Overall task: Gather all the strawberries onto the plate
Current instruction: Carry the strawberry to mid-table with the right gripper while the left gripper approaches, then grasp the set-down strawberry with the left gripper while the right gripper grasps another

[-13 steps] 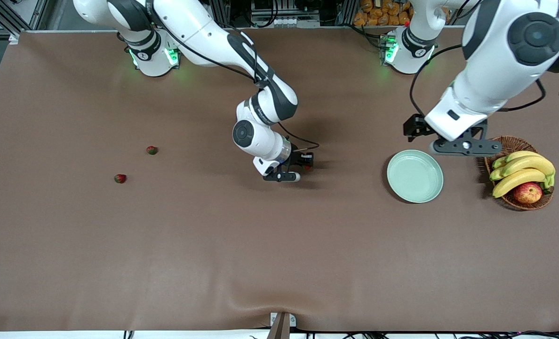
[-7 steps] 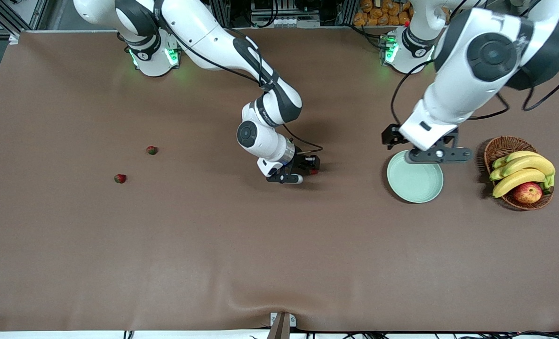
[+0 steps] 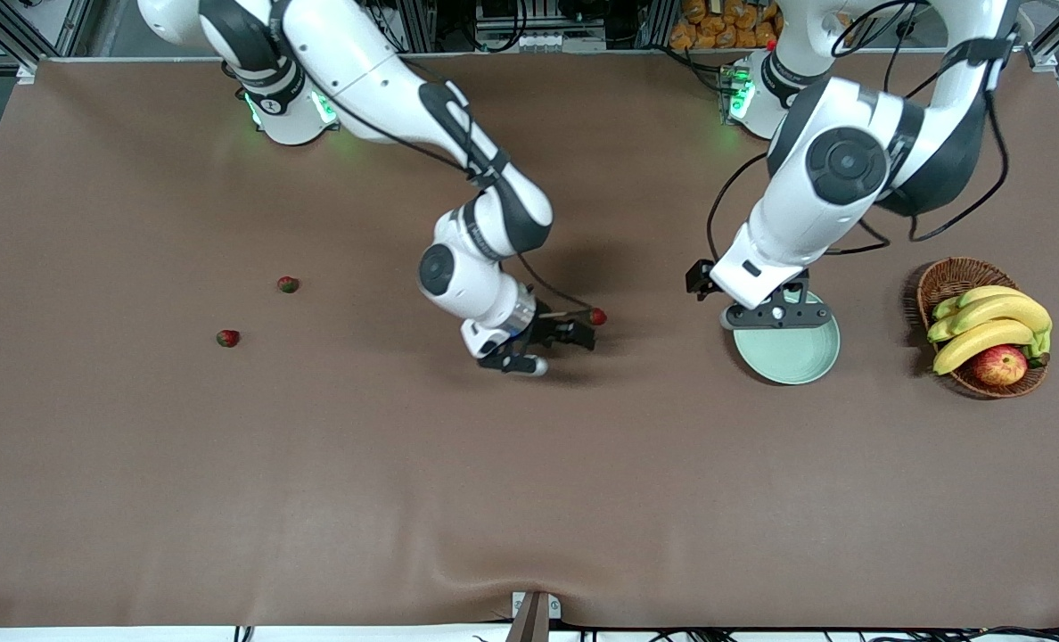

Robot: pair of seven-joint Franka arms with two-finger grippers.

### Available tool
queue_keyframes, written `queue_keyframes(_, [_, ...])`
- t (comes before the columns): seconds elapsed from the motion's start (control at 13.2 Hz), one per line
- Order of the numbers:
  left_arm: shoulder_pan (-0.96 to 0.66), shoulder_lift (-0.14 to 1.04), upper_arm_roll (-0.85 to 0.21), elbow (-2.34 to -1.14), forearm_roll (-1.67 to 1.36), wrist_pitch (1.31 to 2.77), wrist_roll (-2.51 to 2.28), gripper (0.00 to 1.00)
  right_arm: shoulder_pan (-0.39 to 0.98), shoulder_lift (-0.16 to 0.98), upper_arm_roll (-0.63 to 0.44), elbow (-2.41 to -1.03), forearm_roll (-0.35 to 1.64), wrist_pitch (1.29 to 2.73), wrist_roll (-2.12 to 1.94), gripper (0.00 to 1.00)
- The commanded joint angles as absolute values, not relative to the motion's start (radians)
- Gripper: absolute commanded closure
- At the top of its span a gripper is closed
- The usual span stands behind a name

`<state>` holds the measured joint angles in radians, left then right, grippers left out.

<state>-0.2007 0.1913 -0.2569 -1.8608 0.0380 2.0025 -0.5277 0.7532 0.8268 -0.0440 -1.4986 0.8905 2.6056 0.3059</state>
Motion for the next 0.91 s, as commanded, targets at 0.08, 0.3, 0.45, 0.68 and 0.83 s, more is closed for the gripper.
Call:
queue_keyframes(0.08, [-0.332,0.274,-0.258,-1.884,0.092,2.092,-0.808,0.0,0.612,0.62,-0.029,-1.725,0.758,2.485,0.302,0.0])
queue_keyframes(0.3, [-0.412,0.356,-0.258,-1.882,0.152,2.161,-1.093,0.0,0.49,0.499,-0.029,-1.842,0.584,2.318,0.304,0.0])
queue_keyframes(0.45, [-0.443,0.403,-0.256,-1.879,0.172,2.21,-1.268,0.0,0.408,0.448,-0.029,-1.87,0.435,2.194,0.304,0.0])
queue_keyframes(0.68, [-0.471,0.488,-0.258,-1.867,0.247,2.273,-1.507,0.0,0.316,0.393,-0.029,-1.871,0.202,1.984,0.301,0.0])
queue_keyframes(0.83, [-0.479,0.537,-0.258,-1.85,0.256,2.321,-1.648,0.0,0.267,0.377,-0.028,-1.873,0.108,1.906,0.298,0.0])
